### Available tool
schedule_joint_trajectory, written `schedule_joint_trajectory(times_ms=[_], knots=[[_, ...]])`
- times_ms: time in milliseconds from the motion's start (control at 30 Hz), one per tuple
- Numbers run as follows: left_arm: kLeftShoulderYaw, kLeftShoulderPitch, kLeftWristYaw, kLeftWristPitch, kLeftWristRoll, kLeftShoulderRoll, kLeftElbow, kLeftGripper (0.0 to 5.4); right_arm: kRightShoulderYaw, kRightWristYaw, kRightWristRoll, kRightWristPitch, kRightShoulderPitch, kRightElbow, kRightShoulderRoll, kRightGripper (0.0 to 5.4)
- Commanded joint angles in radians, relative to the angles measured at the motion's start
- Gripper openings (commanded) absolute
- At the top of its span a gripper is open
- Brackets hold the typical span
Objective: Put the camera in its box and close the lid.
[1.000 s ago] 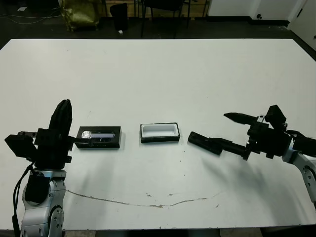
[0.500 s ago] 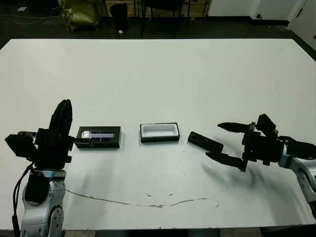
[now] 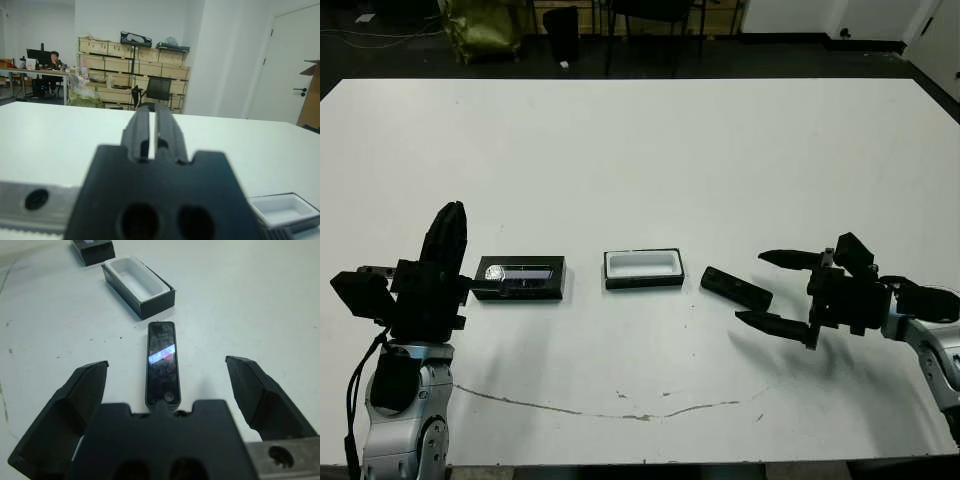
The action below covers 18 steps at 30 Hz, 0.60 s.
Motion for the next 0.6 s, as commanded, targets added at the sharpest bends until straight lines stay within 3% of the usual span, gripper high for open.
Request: schedule_joint_trajectory(times_ms=[33, 233, 600], knots=[[0.002, 0.012, 0.008, 0.01, 0.013, 0.009, 0.004, 0.0, 0.009, -0.017, -0.022, -0.008, 0.017, 0.019, 0.005, 5.39], [0.001, 0.014, 0.014, 0.014, 0.012, 0.007, 0.0, 0.0, 0.017, -0.04, -0.031, 0.007, 0.032, 0.015, 0.011, 5.17], [-0.001, 0.014, 0.01, 0.01, 0.009, 0.007, 0.004, 0.0, 0.04, -0.048, -0.035, 0.027, 0.065, -0.038, 0.007, 2.72]])
